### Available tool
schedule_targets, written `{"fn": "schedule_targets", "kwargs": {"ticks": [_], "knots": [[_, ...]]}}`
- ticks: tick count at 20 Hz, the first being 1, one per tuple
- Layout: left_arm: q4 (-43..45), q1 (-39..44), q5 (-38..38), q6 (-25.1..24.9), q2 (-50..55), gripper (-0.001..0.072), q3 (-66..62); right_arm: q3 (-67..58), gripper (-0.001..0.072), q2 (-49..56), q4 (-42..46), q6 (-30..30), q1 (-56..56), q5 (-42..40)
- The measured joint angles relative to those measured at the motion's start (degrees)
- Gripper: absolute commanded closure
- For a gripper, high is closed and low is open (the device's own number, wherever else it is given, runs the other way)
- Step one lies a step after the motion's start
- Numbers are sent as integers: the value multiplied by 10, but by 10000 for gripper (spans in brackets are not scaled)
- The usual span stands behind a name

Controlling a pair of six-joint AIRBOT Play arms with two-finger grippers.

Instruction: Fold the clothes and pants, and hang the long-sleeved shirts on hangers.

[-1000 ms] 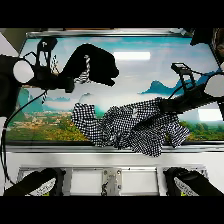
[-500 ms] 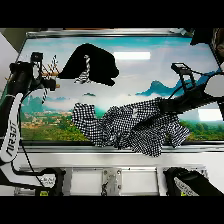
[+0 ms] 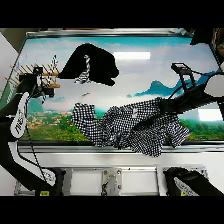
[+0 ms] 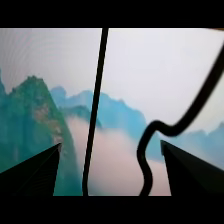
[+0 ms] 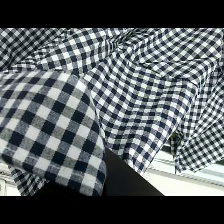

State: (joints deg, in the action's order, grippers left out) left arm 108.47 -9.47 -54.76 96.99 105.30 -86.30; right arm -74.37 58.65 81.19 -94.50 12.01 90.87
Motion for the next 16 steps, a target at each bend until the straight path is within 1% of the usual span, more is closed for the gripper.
{"fn": "schedule_targets", "kwargs": {"ticks": [4,5,6,7,8,9,10,12,14,16], "knots": [[1,-4,8,0,35,17,-30,0,699,0,0,0,0,0],[2,-5,8,0,40,69,-35,0,699,0,0,0,0,0],[2,-5,10,0,45,226,-38,0,699,0,0,0,0,0],[2,-4,12,0,49,284,-40,0,699,0,0,0,0,0],[1,-3,11,0,51,285,-41,0,699,0,0,0,0,0],[0,-3,10,0,52,432,-42,0,699,0,0,0,0,0],[1,-3,10,0,54,596,-42,0,699,0,0,0,0,0],[4,-3,8,-1,56,594,-43,0,699,0,0,0,0,0],[3,-3,7,-1,56,697,-43,0,699,0,0,0,0,0],[2,-3,5,-4,56,697,-43,0,699,0,0,0,0,0]]}}
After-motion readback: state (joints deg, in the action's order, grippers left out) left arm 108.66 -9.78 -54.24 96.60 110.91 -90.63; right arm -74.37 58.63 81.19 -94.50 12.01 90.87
